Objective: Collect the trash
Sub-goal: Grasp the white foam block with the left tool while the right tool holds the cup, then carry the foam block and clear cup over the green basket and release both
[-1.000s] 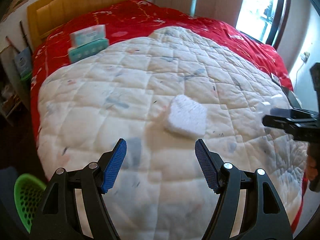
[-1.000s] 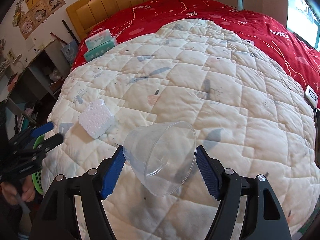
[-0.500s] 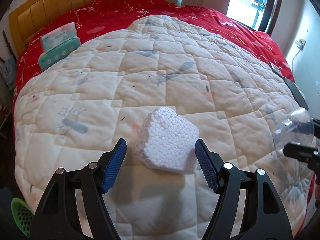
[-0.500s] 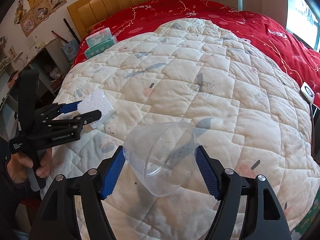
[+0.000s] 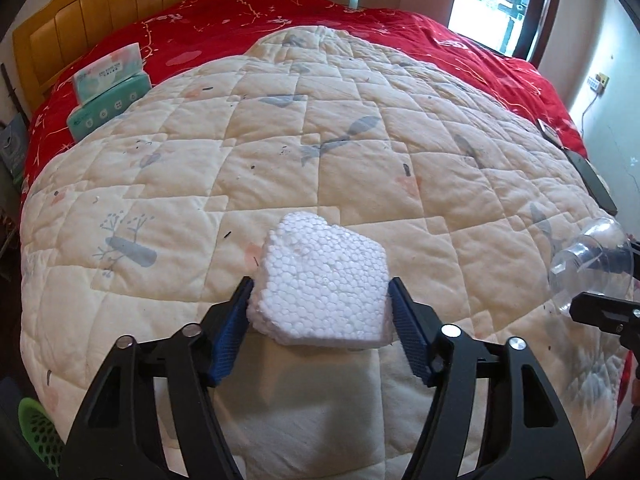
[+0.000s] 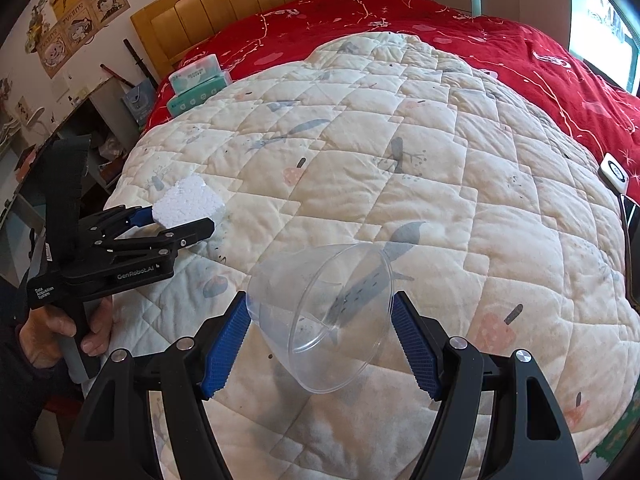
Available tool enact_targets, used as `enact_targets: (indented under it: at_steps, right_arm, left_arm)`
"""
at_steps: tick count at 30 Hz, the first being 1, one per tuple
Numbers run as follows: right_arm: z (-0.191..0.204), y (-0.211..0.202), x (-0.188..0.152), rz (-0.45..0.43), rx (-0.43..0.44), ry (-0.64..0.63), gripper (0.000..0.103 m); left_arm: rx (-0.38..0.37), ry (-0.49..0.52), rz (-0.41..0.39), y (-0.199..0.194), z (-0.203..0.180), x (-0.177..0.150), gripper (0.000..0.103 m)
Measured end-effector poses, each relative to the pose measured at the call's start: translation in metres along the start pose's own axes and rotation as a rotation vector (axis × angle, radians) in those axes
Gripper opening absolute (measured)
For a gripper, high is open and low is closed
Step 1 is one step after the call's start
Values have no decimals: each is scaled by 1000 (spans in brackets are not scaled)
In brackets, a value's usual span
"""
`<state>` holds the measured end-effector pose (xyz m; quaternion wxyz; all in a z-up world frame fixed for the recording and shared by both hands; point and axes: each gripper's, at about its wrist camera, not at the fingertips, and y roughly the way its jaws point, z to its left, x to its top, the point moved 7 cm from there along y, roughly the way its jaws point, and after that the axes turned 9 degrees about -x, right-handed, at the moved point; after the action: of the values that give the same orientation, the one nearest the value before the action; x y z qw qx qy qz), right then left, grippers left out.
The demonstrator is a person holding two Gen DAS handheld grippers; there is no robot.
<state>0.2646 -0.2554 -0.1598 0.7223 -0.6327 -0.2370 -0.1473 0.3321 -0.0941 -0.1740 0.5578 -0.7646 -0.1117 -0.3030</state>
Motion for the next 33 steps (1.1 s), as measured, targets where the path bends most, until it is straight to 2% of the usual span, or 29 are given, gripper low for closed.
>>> enact_targets:
  at_steps: [6, 14, 21, 25, 33]
  right_arm:
    - [4, -5, -2, -5, 2, 7, 69]
    - [33, -25, -8, -31, 38, -1, 69]
    - [81, -49, -20, -62, 86, -29, 69]
    - [106, -59, -27, -68, 113, -45, 69]
    - [155, -80, -42, -83, 157, -86, 69]
  left_arm:
    - [5, -14, -34, -15, 2, -1, 64]
    - [9, -45, -107, -79, 8, -19, 64]
    - [64, -83, -174, -147, 28, -43, 64]
    - [130, -92, -205, -186, 41, -61, 64]
    - [196, -211, -255, -252, 83, -112, 64]
